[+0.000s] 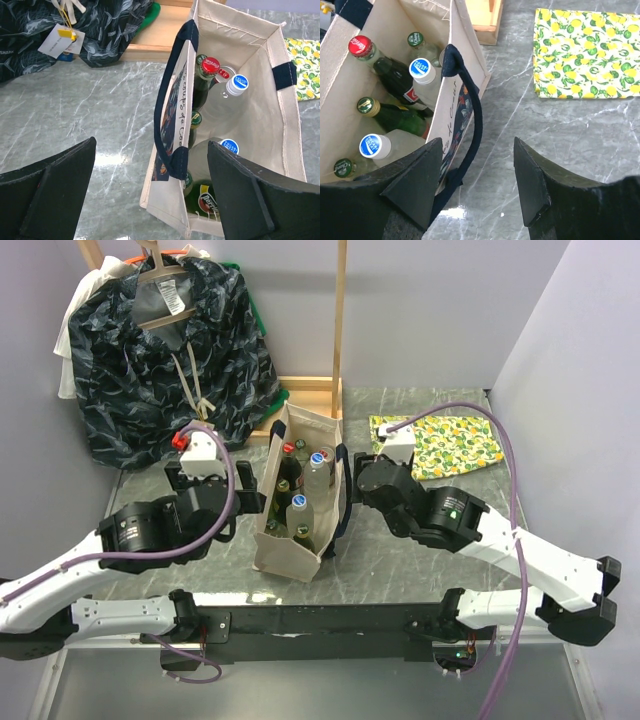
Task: Place the beverage into the canvas bag
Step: Reset both arms
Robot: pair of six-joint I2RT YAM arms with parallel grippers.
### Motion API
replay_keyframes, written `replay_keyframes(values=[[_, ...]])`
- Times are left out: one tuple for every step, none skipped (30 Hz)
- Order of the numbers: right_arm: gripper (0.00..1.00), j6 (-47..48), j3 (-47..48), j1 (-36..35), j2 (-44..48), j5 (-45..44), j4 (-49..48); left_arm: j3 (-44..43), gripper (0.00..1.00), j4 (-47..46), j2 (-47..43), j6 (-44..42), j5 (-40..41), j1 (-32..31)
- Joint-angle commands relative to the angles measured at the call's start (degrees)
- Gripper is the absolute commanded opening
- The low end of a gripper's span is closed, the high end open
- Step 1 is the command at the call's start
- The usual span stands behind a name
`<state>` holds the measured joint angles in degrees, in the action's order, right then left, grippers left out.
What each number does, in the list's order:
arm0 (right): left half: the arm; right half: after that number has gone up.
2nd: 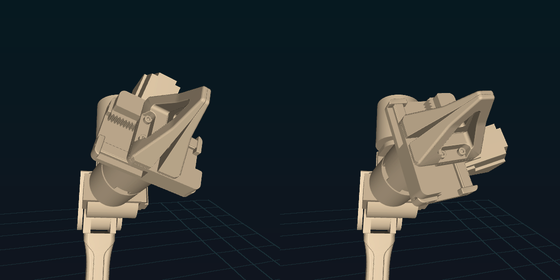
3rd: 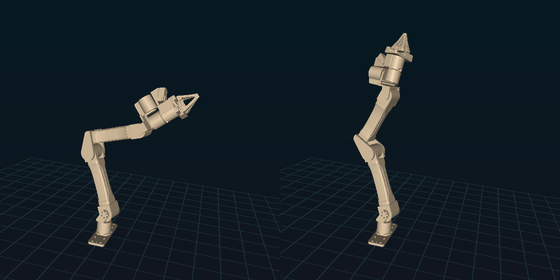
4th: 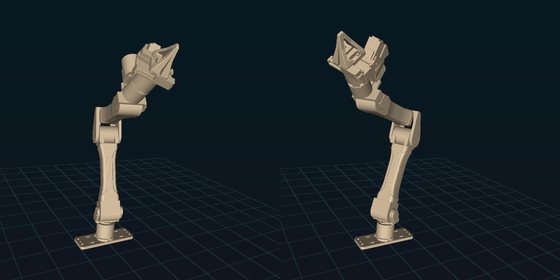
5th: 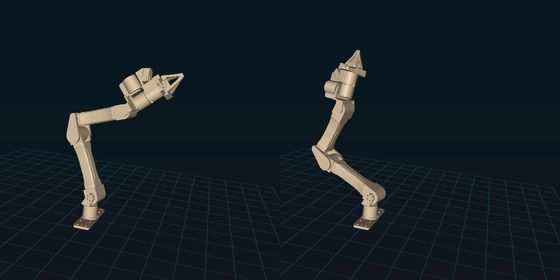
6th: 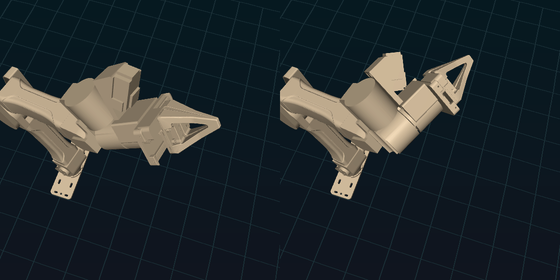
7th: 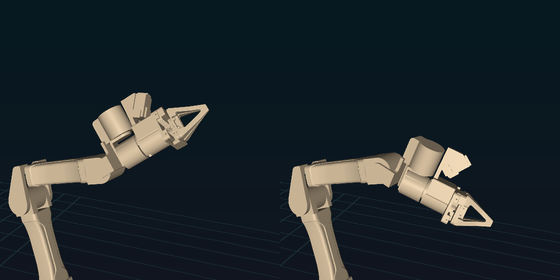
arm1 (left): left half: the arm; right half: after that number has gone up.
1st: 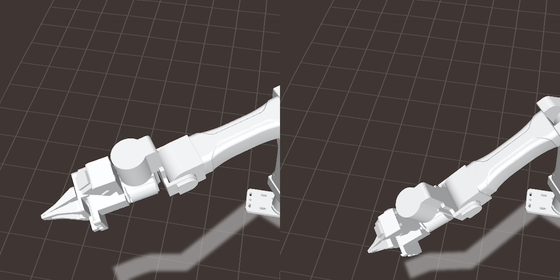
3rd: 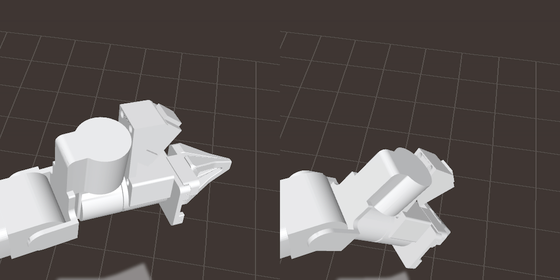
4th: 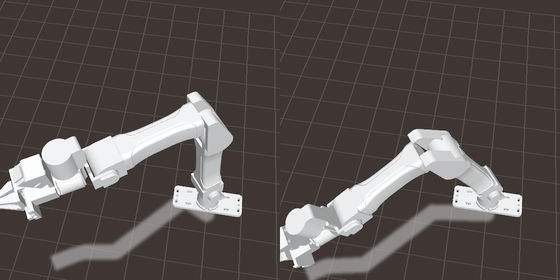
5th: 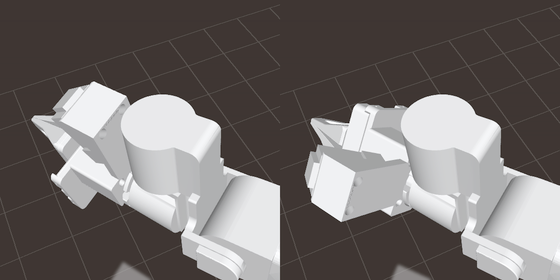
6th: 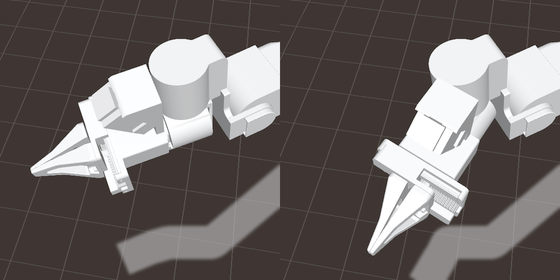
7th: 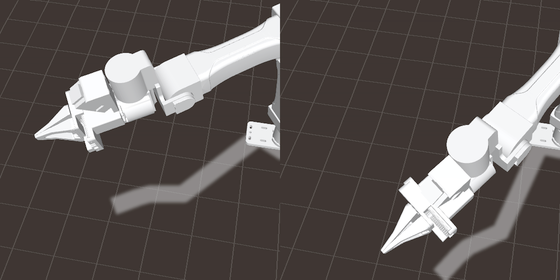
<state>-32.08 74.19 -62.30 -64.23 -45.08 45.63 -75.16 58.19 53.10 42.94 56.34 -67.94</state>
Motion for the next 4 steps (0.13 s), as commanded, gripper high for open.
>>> replay_keyframes(values=[[0.66,-0.36,-0.45,0.69,1.21,-2.21,-0.8,0.36,0.96,-1.07,-1.33,0.39,1.67,-0.17],[0.66,-0.27,-0.54,0.78,1.12,-2.21,-0.89,0.45,0.96,-1.07,-1.25,0.39,1.76,-0.26],[0.66,-0.18,-0.54,0.78,1.03,-2.21,-1.06,0.45,0.96,-1.07,-1.42,0.48,1.85,-0.17],[0.66,-0.09,-0.54,0.69,1.03,-2.21,-1.07,0.54,0.96,-1.15,-1.51,0.39,1.85,-0.17]])
